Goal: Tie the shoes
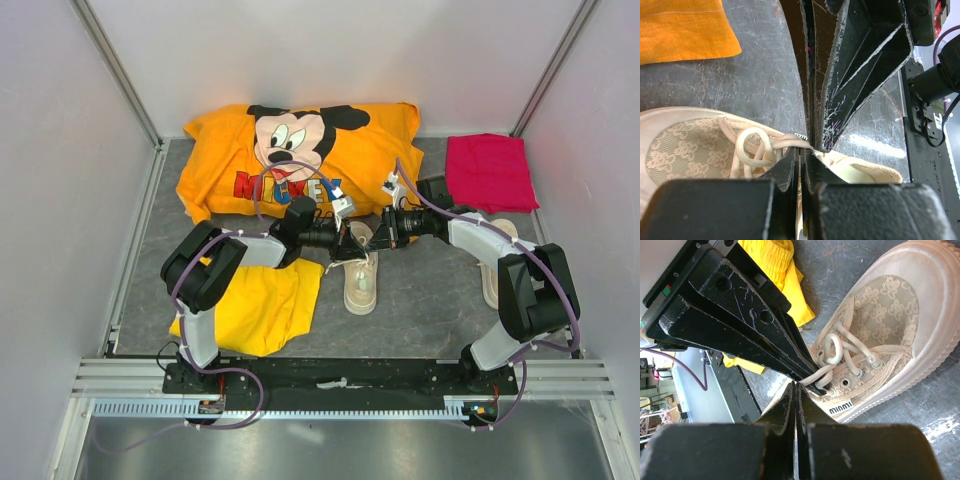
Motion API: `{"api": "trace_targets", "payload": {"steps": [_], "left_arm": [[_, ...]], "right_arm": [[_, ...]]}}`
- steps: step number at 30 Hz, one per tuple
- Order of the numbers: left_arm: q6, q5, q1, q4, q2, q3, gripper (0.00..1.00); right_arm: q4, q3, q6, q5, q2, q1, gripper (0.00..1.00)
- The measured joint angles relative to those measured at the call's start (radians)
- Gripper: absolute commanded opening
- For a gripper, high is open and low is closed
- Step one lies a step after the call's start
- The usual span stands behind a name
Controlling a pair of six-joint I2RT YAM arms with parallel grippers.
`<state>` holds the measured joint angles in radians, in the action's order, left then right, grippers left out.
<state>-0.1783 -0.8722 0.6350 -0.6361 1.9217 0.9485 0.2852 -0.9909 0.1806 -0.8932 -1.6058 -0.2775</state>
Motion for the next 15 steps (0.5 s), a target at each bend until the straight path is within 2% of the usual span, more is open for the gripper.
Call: {"api": "trace_targets", "payload": {"steps": [12,14,15], "left_arm": [[0.004,-0.074,0.008,-0.034,0.000,-0.021,0.03],[0.004,-0.081,0.008,-0.040,0.000,-0.022,0.03],[0.003,-0.084,0.008,-0.042,0.000,-0.023,0.03]], "right_arm": [[0.011,0.000,-0.004,-0.006,0.000,-0.001,0.00],[0.013,0.000,-0.009,-0.010,0.000,-0.001,0.03],[0.016,0.000,-0.012,-0.013,0.000,-0.001,0.09]]}}
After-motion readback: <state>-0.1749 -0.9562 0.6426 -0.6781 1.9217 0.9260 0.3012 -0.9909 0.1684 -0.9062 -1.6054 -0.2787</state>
